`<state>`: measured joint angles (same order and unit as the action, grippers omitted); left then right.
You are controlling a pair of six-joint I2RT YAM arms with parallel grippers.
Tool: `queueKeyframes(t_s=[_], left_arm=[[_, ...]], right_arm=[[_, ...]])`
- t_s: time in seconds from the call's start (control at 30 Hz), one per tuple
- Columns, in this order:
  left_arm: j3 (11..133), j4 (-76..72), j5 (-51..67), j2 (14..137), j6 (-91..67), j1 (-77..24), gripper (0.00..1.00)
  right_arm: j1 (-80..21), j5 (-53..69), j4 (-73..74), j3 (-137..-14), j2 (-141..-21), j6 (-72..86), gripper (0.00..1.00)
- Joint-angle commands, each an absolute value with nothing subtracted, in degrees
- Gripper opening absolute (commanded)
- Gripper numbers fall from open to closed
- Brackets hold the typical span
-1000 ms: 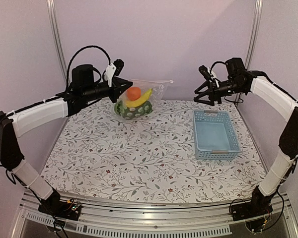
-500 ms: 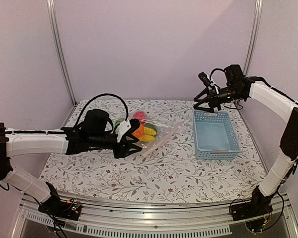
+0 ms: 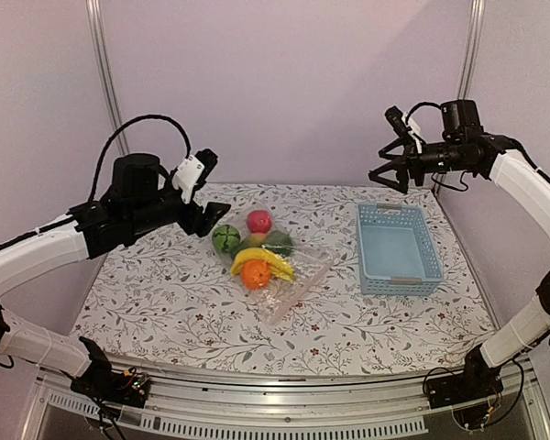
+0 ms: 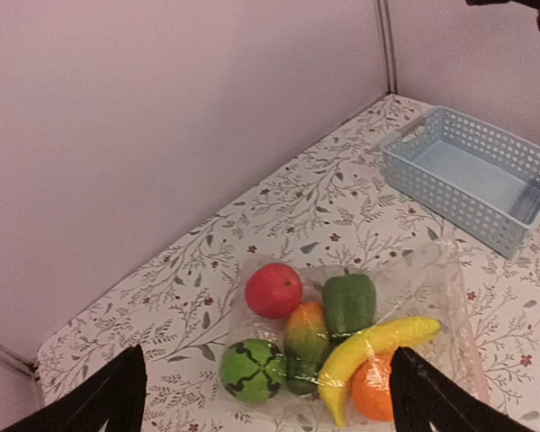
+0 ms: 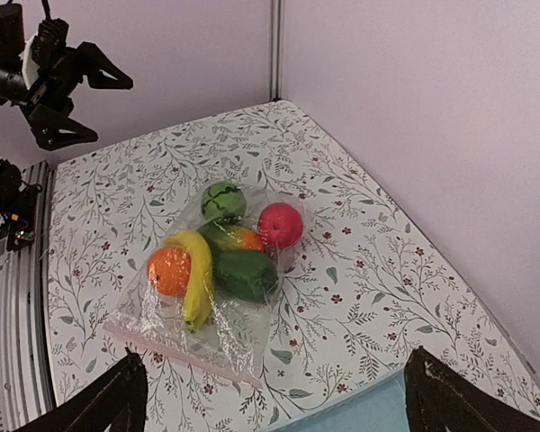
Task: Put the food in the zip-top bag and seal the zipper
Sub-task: Place the zipper food storage bag at the center of the board, then reset both arms
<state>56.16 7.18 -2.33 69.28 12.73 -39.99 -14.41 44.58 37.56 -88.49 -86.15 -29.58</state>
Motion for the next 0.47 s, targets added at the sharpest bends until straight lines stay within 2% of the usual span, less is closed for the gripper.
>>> queueKeyframes(t_s=[0.0,0.2,0.33,0.43], left_arm=[[61.93,5.65,-15.32,69.19,6.72,-34.97,1.0],[63.37,-0.5,-20.75,70.84,0.32,-29.19,1.0],[66.28,4.59,-19.94,72.73,-6.2,-26.62,1.0],[63.19,1.28,-18.65,71.85,-5.42,-26.34,1.0]], right_arm=[[-9.87,33.28,23.88,-82.59,-80.64,-15.15,0.99],[-9.09,13.37,18.13,-78.26,-74.42,-3.78,0.99],[-9.14,9.5,14.54,-73.64,-69.91,-3.66,0.99],[-9.13,10.05,13.5,-70.72,-67.2,-4.46,0.99]])
